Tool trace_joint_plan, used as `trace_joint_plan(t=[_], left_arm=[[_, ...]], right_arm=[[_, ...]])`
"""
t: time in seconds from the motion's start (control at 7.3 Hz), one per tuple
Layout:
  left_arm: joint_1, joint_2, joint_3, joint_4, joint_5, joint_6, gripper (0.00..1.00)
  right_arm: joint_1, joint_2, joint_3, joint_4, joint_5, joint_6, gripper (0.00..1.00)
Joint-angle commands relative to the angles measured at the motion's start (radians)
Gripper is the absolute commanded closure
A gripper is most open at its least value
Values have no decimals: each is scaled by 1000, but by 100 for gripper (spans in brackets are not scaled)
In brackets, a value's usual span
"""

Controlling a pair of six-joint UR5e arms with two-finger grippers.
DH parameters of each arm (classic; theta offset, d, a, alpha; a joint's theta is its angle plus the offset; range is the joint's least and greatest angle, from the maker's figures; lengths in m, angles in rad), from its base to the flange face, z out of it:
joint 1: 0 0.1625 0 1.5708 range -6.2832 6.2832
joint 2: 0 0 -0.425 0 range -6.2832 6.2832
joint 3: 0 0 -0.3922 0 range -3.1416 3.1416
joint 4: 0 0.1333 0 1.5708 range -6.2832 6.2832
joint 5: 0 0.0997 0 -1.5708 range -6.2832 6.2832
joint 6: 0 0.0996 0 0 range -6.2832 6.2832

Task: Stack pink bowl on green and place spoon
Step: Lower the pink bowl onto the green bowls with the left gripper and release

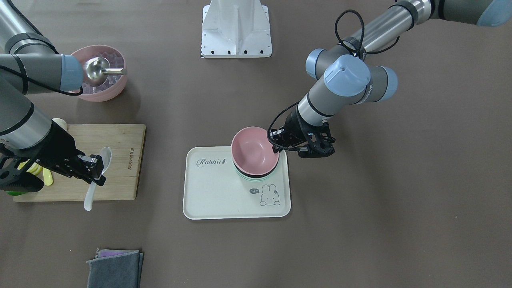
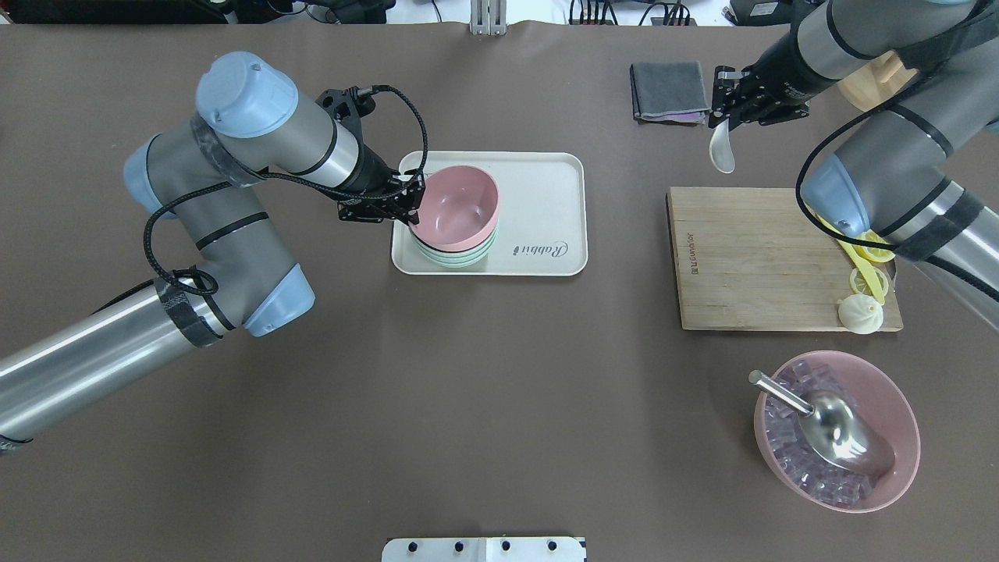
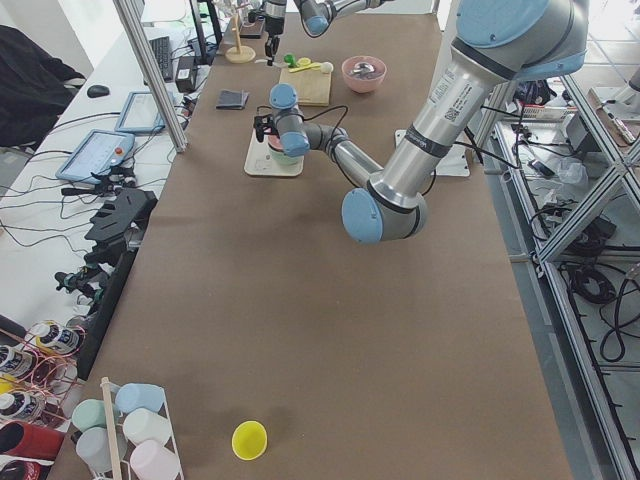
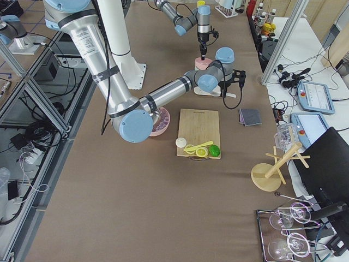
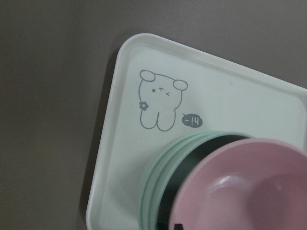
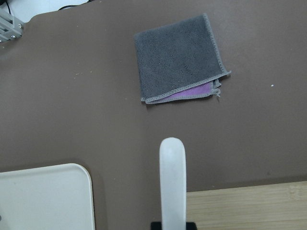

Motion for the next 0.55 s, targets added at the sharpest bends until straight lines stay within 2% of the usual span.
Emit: trace_joint_plan(t=[0.0,0.14,0.41], left_arm=[[-2,-1,1,3,2,0,24],[-3,-1,-6,3,33,-6,2],[-24,-1,-9,3,43,-7,2]], right_arm=[[-1,0,5,-1,0,0,100],[-4,0,6,0,0,2,100],[-17,-2,31,0,-2,37,100]])
